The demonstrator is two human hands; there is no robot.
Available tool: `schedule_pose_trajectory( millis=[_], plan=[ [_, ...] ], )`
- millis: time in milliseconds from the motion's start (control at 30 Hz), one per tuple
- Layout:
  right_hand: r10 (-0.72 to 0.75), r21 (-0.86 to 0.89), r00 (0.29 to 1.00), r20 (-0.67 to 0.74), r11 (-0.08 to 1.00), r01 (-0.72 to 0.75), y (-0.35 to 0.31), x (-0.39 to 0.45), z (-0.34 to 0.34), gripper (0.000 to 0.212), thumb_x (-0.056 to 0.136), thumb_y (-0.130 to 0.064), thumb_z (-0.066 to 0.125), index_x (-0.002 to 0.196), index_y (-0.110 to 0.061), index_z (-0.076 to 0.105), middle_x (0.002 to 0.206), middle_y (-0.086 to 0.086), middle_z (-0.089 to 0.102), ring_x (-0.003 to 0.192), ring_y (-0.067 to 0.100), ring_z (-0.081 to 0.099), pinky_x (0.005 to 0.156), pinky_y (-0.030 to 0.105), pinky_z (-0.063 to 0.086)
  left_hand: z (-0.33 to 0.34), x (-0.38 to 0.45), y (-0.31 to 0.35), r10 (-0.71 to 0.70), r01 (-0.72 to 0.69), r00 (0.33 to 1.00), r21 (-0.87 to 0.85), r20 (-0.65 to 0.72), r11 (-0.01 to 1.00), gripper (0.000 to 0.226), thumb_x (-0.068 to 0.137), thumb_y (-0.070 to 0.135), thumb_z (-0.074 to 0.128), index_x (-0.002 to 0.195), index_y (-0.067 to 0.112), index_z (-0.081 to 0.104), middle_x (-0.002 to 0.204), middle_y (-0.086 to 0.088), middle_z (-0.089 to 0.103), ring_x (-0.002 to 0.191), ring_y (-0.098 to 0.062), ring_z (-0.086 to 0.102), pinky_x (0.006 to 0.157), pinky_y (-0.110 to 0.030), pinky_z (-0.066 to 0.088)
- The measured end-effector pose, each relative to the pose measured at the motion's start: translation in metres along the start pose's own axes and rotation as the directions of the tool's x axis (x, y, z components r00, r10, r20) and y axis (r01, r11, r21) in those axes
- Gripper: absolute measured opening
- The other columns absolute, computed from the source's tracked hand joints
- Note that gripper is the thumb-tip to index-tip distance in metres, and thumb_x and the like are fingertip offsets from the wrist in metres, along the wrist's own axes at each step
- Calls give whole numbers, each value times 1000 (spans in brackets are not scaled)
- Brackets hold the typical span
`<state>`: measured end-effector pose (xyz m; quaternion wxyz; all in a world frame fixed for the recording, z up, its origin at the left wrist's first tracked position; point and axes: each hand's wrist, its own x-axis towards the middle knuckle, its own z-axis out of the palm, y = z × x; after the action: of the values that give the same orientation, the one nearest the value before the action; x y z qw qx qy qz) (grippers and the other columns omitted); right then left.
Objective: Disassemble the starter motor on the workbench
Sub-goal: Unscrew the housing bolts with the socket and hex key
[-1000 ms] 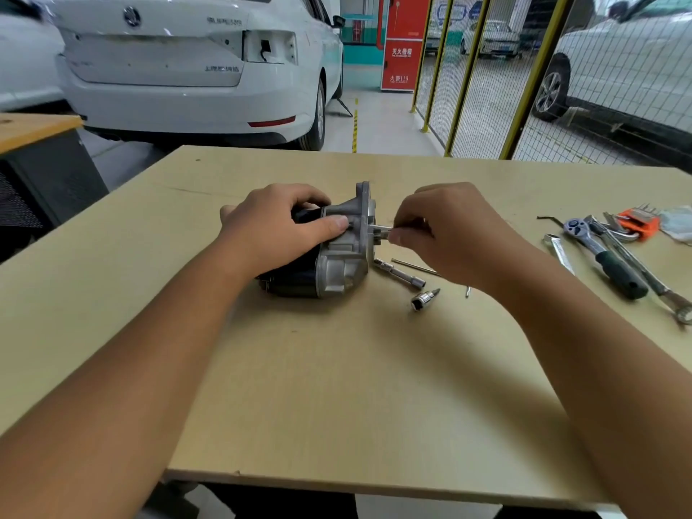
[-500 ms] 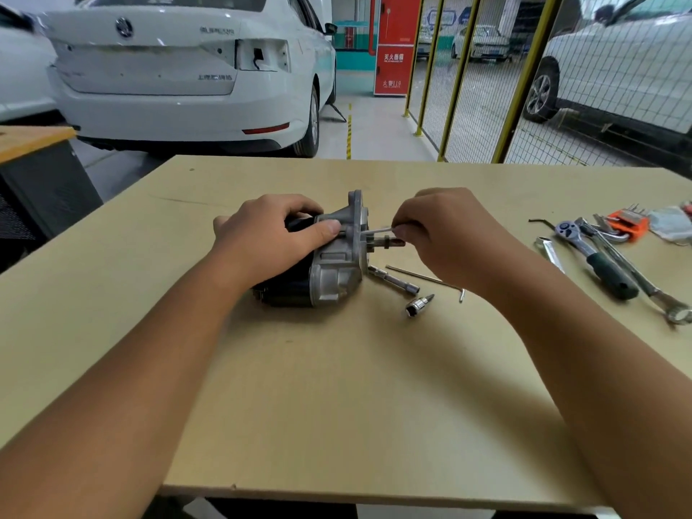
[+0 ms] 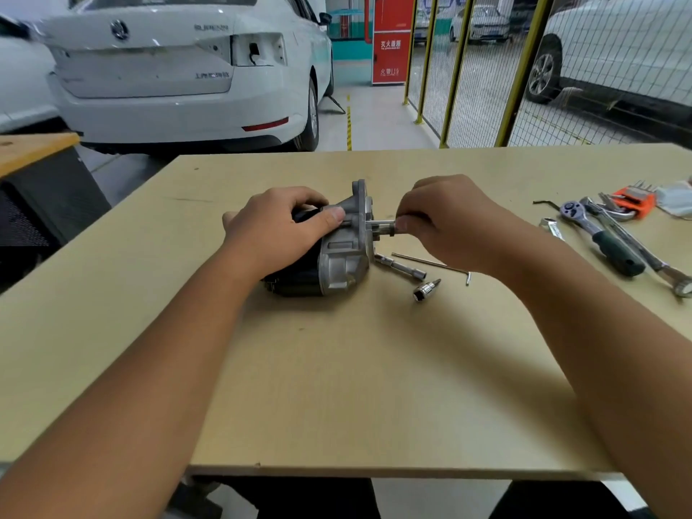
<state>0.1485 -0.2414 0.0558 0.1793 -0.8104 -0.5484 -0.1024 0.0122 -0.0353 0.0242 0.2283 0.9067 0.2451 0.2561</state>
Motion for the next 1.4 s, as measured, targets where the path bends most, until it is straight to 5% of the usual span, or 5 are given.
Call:
schedule_pose_trajectory(
  millis=[200, 433, 833, 1000, 1400],
  plan=[
    [22, -144, 988, -154, 989, -44, -3, -3, 1, 11, 87, -38, 73, 84, -28, 70, 83, -11, 61, 82, 19, 56, 79, 39, 40, -3, -1, -1, 28, -29, 999, 27, 23, 999, 62, 65, 90, 47, 110, 52, 67, 109, 25, 69, 110, -11, 58, 92, -44, 32],
    [15, 105, 995, -96, 994, -5, -1, -3, 3, 11, 94, -30, 66, 91, -20, 71, 76, -3, 64, 71, 16, 57, 66, 31, 45, 0, 0, -1, 24, -24, 1000, -2, 4, 1000, 49, 75, 86, 43, 104, 54, 66, 101, 31, 68, 106, -10, 58, 91, -43, 28],
    [34, -160, 993, -116, 986, -53, -3, -2, 1, 13, 95, -42, 62, 91, -31, 67, 89, -14, 58, 91, 18, 52, 80, 40, 34, 0, 1, -3, 21, -22, 1000, 11, 21, 1000, 58, 68, 88, 48, 108, 52, 68, 107, 26, 69, 108, -11, 57, 90, -43, 27],
    [58, -4, 997, -59, 998, -59, -5, -3, 0, 14, 94, -37, 66, 91, -24, 66, 83, -6, 60, 78, 19, 55, 70, 39, 50, -1, -1, -1, 18, -19, 1000, 23, 21, 1000, 61, 67, 89, 50, 111, 51, 68, 109, 25, 68, 109, -12, 57, 90, -42, 26],
    [59, -125, 983, -172, 989, -81, -5, -2, 4, 14, 95, -41, 62, 91, -31, 71, 87, -14, 57, 83, 14, 50, 76, 37, 28, 0, -1, 2, 0, -1, 1000, 41, 9, 999, 61, 68, 90, 44, 108, 51, 67, 110, 24, 69, 109, -13, 57, 93, -44, 29]
  ],
)
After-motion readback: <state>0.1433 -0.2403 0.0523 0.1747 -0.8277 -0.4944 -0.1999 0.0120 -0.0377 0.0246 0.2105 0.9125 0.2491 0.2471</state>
